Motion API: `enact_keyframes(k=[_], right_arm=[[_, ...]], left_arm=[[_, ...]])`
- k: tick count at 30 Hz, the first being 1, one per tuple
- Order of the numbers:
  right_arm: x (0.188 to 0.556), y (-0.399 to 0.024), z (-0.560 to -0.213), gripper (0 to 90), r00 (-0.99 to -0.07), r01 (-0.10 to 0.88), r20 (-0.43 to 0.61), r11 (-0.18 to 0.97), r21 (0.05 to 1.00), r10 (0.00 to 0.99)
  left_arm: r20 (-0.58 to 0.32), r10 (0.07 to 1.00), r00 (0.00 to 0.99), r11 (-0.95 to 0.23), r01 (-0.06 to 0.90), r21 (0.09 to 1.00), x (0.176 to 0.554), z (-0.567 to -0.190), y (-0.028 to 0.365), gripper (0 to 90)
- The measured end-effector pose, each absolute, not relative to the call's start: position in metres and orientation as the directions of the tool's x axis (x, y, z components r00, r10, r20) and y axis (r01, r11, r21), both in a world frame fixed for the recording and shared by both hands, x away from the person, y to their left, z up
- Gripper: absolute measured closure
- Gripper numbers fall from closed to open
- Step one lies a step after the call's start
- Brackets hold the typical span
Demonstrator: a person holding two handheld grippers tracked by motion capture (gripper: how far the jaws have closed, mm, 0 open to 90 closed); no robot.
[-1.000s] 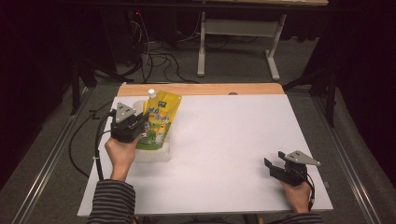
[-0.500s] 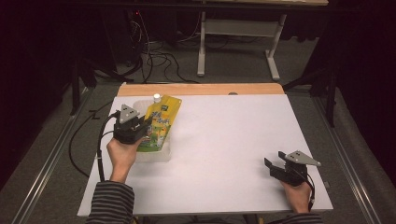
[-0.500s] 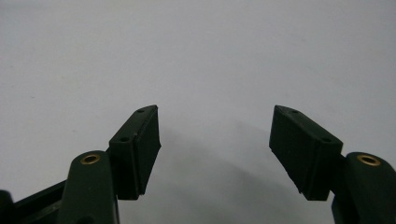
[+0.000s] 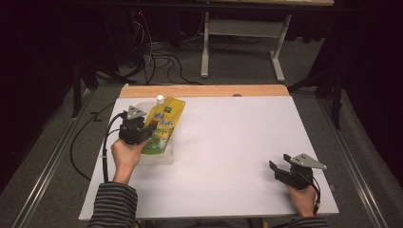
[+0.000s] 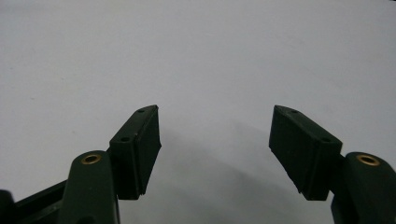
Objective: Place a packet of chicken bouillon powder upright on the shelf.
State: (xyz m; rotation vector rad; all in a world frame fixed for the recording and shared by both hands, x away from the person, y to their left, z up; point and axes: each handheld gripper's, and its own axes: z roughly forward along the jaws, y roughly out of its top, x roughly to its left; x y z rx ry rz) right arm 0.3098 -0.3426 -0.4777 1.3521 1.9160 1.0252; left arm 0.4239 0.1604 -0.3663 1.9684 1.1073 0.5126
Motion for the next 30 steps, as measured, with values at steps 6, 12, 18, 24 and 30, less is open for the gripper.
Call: enact_keyframes(k=[6, 12, 18, 24, 30], right_arm=[[0.31, -0.343, -0.478, 34.4, -0.323, 0.505, -0.023, 0.193, 0.841, 0.946], [0.31, -0.343, -0.478, 34.3, -0.321, 0.503, -0.019, 0.187, 0.844, 0.947], [0.31, -0.343, -0.478, 34.3, -0.327, 0.502, -0.02, 0.192, 0.843, 0.945], [0.31, -0.344, -0.478, 34.3, -0.328, 0.501, -0.02, 0.192, 0.844, 0.945], [0.31, -0.343, -0.478, 34.3, -0.326, 0.503, -0.017, 0.189, 0.843, 0.945]], left_arm=[[0.0, 0.846, 0.533, -0.277, 0.441, 0.854, 0.419, -0.37, 0.158, 89.9], [0.009, 0.848, 0.529, -0.254, 0.392, 0.884, 0.416, -0.377, 0.154, 89.8], [-0.017, 0.845, 0.534, -0.261, 0.441, 0.859, 0.408, -0.379, 0.164, 88.8], [-0.013, 0.84, 0.543, -0.305, 0.493, 0.815, 0.404, -0.376, 0.167, 88.0], [-0.009, 0.836, 0.549, -0.324, 0.507, 0.798, 0.403, -0.373, 0.165, 89.8]])
